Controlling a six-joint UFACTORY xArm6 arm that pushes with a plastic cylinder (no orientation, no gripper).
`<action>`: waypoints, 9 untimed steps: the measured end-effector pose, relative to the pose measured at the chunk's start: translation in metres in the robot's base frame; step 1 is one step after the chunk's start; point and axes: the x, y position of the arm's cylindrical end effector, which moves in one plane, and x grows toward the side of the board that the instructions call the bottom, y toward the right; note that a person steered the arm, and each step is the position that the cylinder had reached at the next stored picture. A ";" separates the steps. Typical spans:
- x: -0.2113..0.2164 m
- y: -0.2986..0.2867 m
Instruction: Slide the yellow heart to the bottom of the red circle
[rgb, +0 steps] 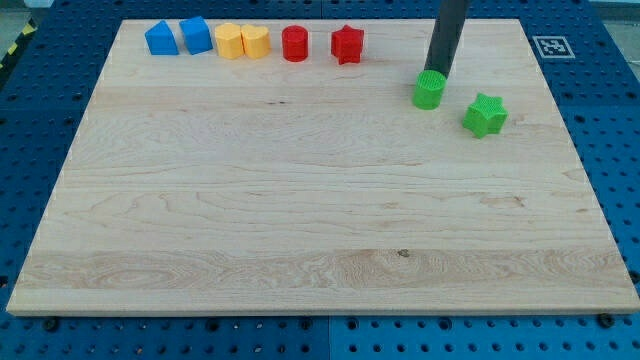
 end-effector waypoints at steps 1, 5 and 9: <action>0.026 -0.001; -0.029 -0.013; -0.130 -0.196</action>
